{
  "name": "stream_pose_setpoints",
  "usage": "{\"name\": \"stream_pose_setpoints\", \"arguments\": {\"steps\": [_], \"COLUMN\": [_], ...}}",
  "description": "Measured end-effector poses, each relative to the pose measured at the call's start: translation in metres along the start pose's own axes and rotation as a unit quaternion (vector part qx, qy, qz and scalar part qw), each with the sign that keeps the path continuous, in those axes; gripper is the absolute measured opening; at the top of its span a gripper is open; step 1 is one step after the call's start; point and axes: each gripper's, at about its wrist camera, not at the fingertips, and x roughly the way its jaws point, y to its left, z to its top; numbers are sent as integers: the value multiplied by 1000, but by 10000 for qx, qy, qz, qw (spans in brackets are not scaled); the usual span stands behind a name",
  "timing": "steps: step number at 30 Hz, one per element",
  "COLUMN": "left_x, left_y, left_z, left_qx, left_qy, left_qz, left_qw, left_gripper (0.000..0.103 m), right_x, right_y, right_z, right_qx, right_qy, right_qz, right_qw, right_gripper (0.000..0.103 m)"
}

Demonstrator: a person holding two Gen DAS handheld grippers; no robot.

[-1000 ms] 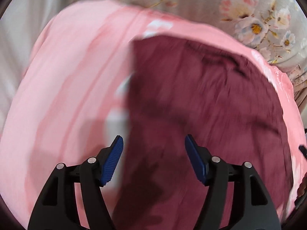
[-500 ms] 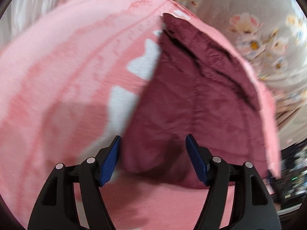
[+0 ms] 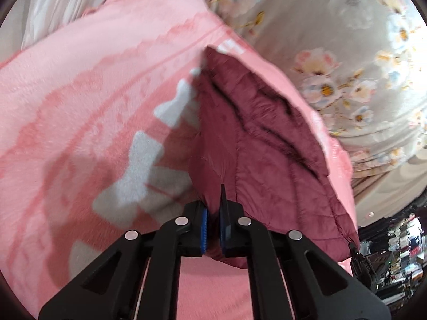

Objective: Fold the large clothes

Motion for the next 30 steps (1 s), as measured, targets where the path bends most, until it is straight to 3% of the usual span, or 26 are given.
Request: {"name": "stream_pose_setpoints", "arguments": {"steps": [5,9,12,14,16,20,23,27,30], "left_x": [-70,-137,-160,-157,-136,-73,-6,83,130], "left_y": [-21,-40,-59,-71,-82,-84,-73,-59,-37], "left_z": [-7,-7,10,26,50,94,118,135,138], "left_qx": [188,375,568,686,817,1011,1179,1132,915], "left_qy": [-337,-953,-1343,-1478,-1554,-1396,-1189,-581,-207], "left_qz": [-498,-826,-863,-773,-537,98,835,1378,1537], "left_qw": [9980,9913,9855,9836,9830,9850,9823,9823,9836], "left_gripper": [4,4,4,5,5,7,7,8,8], "right_x": [-79,-134,-140,-124,-101,-13,51,123,159], "right_y": [36,64,74,77,77,49,22,-6,-20], "right_z": [7,24,47,69,81,109,115,107,97], "right_qx": [-546,-841,-779,-718,-725,-347,-69,136,174], "right_qy": [-781,-1482,-1782,-1818,-1785,-1399,-1042,-564,-316], "right_qz": [301,545,727,814,675,264,-160,-662,-958], "right_qw": [9950,9839,9782,9773,9789,9892,9944,9961,9947], "right_gripper": [3,3,3,3,3,3,3,3,3]}}
